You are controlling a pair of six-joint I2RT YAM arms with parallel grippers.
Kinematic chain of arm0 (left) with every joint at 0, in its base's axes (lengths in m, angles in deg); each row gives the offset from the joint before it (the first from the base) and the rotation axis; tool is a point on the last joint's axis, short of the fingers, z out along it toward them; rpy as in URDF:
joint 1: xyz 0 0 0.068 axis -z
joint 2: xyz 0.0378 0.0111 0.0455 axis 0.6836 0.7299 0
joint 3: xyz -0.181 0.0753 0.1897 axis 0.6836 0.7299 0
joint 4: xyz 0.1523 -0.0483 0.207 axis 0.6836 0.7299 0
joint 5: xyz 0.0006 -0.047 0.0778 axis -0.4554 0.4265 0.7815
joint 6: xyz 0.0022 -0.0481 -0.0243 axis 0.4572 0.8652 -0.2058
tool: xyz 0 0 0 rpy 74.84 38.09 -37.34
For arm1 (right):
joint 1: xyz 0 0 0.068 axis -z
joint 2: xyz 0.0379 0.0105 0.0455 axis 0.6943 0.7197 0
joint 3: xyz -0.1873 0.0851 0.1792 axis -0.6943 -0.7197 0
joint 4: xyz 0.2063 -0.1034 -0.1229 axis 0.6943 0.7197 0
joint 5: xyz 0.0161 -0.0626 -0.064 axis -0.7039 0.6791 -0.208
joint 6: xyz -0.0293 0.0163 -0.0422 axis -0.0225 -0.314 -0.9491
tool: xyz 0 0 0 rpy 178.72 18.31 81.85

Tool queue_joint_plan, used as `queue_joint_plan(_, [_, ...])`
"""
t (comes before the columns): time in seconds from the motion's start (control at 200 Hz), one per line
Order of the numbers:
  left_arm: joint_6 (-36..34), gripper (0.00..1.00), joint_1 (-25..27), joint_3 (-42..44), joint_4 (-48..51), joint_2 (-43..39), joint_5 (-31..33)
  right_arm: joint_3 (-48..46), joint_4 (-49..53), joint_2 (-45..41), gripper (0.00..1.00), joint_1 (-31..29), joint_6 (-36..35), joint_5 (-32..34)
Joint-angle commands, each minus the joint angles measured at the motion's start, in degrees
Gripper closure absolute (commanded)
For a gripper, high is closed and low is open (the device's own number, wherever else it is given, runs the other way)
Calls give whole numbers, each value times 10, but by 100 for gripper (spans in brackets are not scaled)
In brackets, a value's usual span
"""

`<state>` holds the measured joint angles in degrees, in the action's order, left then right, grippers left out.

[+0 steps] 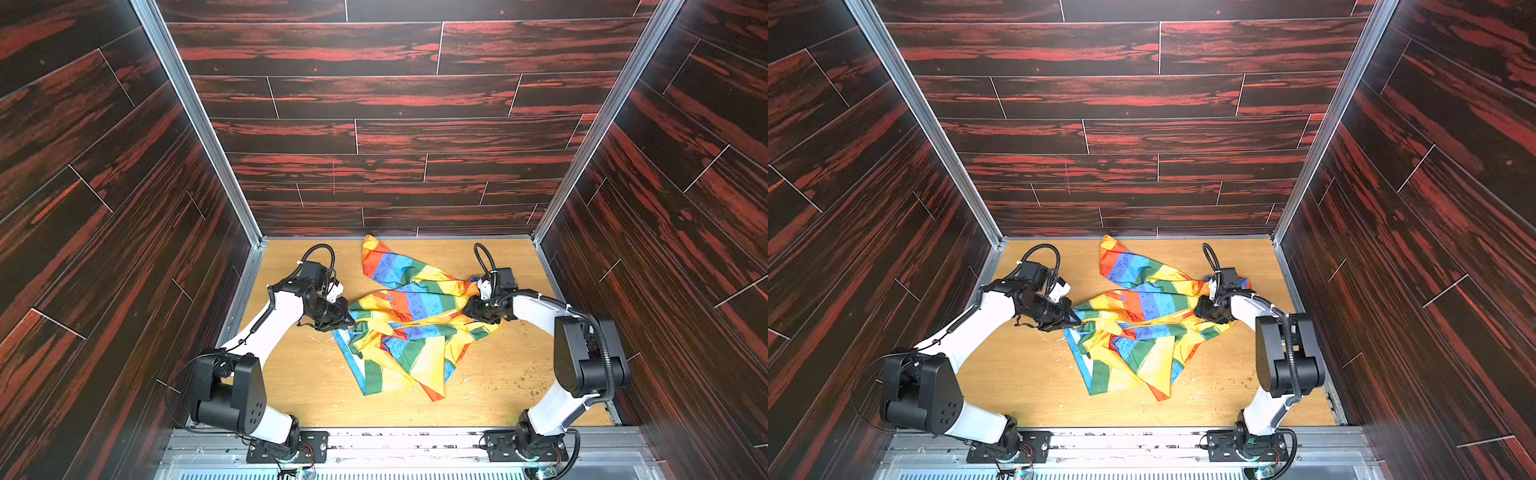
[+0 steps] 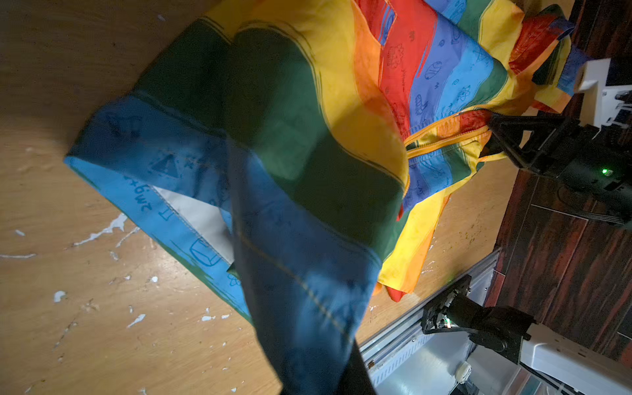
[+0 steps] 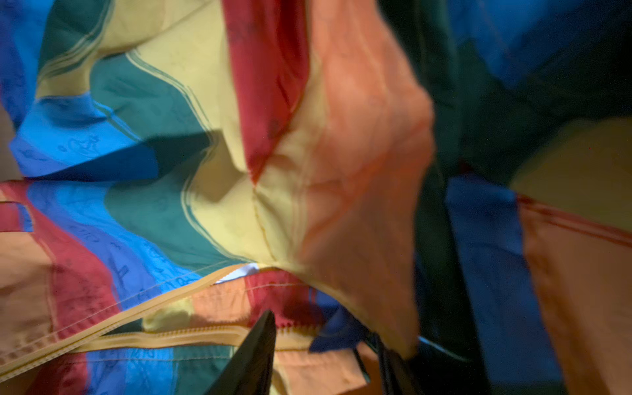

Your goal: Zip up the jacket

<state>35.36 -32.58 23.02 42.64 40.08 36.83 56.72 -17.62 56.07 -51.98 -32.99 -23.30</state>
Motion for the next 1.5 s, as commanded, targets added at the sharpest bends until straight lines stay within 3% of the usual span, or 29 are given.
queue_joint_plan(0.0, [-7, 100, -3, 5, 6, -7, -9, -12, -19, 25, 53, -1, 9, -40])
queue_joint_plan(0.135, [-7, 100, -3, 6, 6, -7, -10, -15, -29, 25, 62, -1, 17, -57])
queue_joint_plan(0.381, [-8, 100, -4, 5, 10, -10, -10, -15, -9, -36, 92, 0, 29, -41])
queue_joint_plan(0.571, [-12, 100, -3, 2, 16, -11, -9, -11, 22, -96, 100, 5, 32, -22])
queue_joint_plan(0.842, [-21, 100, -3, -4, 25, -7, -9, -11, 43, -127, 100, 42, 24, 13])
queue_joint_plan(1.057, [-28, 100, -4, -10, 35, -5, -8, -10, 20, -107, 100, 88, 27, 2])
queue_joint_plan(1.493, [-38, 100, -6, -13, 44, 0, -32, -1, -25, -58, 100, 125, 45, -22])
